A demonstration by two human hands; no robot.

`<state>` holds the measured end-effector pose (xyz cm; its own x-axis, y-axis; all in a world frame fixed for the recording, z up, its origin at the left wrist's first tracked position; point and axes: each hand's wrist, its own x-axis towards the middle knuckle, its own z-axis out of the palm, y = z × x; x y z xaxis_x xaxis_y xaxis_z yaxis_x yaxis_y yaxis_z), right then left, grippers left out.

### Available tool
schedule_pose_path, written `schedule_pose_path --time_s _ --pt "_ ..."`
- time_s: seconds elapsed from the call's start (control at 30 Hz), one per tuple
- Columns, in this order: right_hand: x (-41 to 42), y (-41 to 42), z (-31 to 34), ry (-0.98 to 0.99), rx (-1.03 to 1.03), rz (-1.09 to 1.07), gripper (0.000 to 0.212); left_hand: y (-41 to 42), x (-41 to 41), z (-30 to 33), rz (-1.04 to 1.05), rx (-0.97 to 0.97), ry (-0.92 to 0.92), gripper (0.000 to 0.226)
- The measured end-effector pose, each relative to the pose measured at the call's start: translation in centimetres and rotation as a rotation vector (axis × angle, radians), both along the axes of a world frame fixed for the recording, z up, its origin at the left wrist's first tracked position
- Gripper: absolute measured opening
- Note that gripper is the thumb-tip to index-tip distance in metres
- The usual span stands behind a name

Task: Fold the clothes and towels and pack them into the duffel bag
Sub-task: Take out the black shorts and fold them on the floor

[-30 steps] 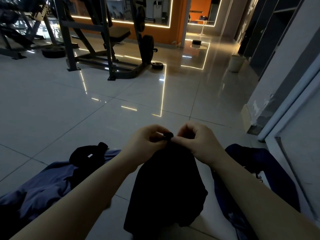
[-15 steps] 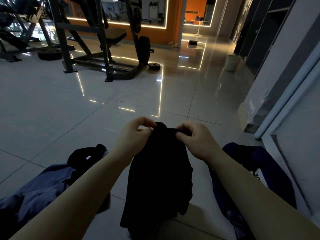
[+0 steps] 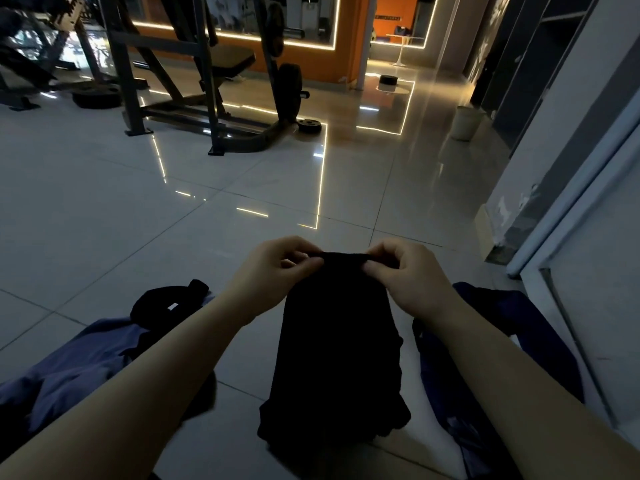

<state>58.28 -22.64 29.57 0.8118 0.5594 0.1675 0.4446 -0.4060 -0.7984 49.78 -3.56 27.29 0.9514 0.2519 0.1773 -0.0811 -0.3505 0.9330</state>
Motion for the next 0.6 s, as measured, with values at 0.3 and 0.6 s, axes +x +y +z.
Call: schedule_pose_path --time_s 0.3,0.6 --pt "-0.3 -0.4 0.1 0.012 0.041 0.101 0.009 -1.0 0.1 0.4 -0.200 0.028 -0.004 0.031" --pt "0.4 -1.8 -0.5 0.205 0.099 0.122 0.013 -1.7 0.2 0.6 0.039 -0.236 -0.175 0.021"
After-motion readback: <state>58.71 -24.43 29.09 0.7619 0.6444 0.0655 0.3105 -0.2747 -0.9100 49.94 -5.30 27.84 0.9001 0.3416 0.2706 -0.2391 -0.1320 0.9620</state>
